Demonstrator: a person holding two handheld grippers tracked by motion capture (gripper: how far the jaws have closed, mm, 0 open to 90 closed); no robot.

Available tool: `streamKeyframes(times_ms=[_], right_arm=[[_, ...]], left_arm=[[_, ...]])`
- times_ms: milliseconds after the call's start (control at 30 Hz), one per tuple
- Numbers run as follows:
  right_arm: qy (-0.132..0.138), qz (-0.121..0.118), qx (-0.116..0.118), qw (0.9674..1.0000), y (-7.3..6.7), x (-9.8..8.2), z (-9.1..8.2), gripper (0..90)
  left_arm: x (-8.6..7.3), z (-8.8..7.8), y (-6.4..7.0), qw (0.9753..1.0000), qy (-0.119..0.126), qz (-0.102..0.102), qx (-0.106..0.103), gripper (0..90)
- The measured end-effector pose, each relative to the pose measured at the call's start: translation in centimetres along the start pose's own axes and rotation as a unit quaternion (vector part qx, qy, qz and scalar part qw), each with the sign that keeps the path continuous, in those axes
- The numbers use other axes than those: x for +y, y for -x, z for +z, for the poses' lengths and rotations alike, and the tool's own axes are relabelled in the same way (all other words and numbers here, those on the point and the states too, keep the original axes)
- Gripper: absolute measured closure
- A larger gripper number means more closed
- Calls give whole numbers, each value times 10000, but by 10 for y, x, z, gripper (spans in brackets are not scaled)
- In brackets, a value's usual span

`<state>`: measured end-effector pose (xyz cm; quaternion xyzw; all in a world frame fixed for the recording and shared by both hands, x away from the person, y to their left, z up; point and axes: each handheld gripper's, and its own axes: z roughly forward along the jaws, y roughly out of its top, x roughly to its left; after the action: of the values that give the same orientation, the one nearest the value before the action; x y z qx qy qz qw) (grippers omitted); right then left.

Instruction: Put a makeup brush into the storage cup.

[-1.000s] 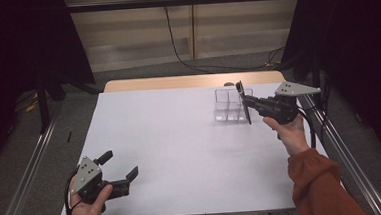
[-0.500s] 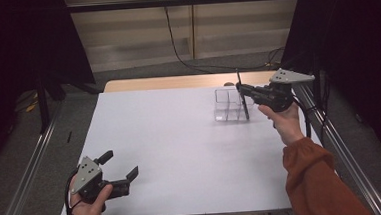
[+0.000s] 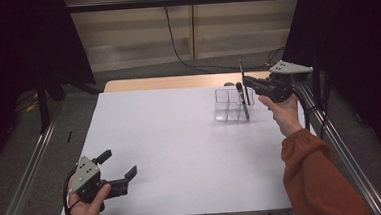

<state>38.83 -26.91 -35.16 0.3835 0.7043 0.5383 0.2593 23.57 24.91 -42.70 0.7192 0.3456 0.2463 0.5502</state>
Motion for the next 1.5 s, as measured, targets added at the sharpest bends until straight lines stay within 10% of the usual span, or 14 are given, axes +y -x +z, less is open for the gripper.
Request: streamKeyframes(times_ms=[1500], right_arm=[[-245,377,-420,9981,30,-33,44,861]], left_arm=[[0,4,2,9999,-76,103,-105,32]])
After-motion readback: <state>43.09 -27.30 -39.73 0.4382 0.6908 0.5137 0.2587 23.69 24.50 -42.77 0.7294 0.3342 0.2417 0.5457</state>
